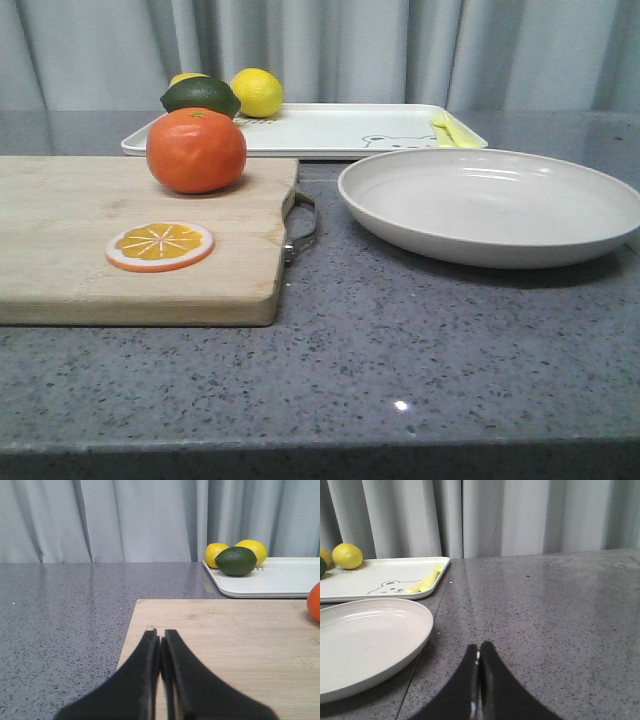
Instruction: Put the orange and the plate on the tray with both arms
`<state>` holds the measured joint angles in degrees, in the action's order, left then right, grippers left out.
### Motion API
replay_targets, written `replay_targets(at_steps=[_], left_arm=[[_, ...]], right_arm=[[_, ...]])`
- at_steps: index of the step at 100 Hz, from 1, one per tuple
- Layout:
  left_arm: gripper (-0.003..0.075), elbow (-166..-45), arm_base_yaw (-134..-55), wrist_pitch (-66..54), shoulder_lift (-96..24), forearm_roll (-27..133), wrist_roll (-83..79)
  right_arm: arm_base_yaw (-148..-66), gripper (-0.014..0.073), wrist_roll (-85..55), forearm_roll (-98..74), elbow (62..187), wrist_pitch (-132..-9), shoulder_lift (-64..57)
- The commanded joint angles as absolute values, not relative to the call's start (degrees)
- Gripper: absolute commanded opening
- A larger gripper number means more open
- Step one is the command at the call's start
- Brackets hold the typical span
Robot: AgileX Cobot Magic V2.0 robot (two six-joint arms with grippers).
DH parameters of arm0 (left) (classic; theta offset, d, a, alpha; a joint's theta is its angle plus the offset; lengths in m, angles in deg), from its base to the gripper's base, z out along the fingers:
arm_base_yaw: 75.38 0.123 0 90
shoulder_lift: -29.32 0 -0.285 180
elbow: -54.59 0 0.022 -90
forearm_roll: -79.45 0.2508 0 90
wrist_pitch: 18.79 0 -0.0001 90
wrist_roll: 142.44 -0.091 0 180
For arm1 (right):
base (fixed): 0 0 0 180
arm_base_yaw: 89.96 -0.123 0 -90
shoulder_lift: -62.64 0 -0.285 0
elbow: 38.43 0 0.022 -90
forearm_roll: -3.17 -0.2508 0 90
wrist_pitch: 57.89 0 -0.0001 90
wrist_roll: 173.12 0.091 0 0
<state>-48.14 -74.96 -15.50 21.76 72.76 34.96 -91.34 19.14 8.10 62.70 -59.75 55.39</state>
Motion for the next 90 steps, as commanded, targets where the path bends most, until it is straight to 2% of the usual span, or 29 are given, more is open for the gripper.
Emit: replay_targets(at_steps=[1,90], left_arm=[[-0.0019,-46.87,-75.05,-20.25,23.50,72.24,35.23],[-0.0019,-46.87,-75.05,-22.40,23.50,72.24,35.23]], right_arm=[[-91.17,-0.0067,19.01,8.78,62.71,-55.37,56.62],[-91.08,-0.0067,19.01,8.78,62.71,-54.95,56.62]])
